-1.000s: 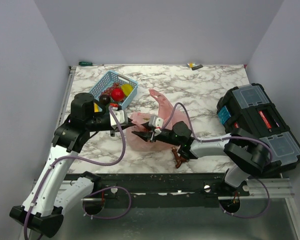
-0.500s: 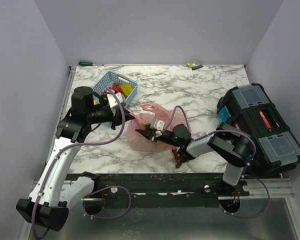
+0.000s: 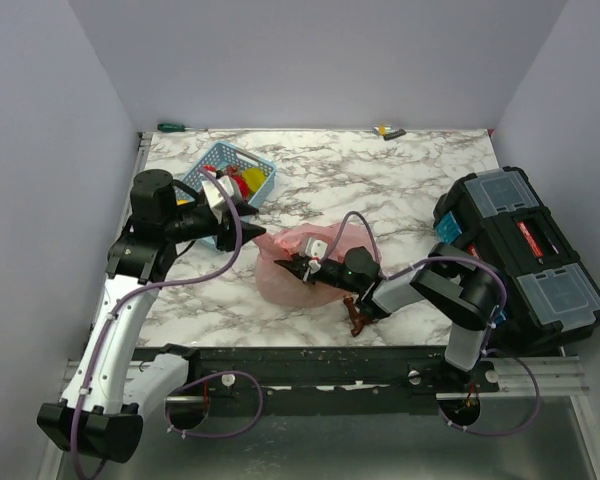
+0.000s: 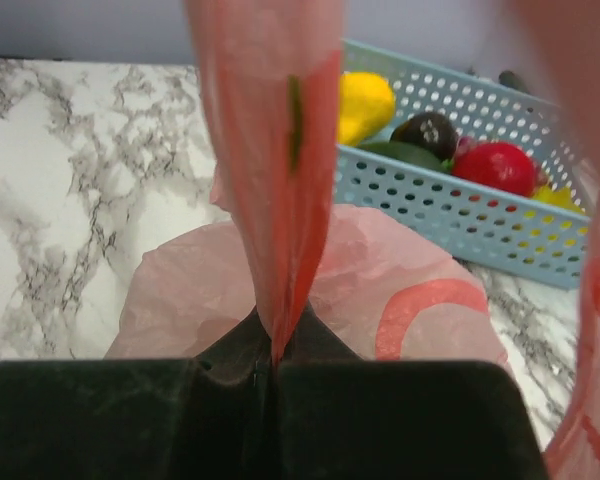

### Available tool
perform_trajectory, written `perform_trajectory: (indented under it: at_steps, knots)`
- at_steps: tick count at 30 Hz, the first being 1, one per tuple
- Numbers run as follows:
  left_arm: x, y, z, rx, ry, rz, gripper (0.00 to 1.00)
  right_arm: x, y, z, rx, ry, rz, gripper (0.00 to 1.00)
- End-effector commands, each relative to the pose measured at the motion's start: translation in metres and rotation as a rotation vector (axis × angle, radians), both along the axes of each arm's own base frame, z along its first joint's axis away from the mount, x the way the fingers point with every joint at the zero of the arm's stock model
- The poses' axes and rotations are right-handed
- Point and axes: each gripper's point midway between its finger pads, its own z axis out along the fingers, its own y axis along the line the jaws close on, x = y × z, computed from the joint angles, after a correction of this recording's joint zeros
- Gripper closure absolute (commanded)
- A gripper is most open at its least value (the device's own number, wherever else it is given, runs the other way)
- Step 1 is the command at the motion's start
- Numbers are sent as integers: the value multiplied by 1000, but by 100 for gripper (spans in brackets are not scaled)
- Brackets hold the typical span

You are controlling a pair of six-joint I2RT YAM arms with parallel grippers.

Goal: Place the fake fruits into the plastic bag and tie a complex knot

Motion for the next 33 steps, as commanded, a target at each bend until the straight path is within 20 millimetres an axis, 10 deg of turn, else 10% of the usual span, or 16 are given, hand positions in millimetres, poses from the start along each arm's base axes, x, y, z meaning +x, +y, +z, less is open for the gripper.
perform_trajectory:
  at_steps: [1,9,22,26,33]
  knots:
    - [-5,11,8,-27,-140,9,30,0,-7,-24,-61,84,-15,99]
    - [-10,26,-62,-18,-143,32,22,3,-6,7,29,102,-32,99]
    - [0,-21,-42,-197,-106,-113,19,-1,1,33,108,116,10,99]
    - [-2,-30,-51,-207,-77,-124,37,-1,0,37,116,109,7,99]
    - [-3,-31,-58,-191,-36,-129,100,-9,-4,39,108,97,29,92]
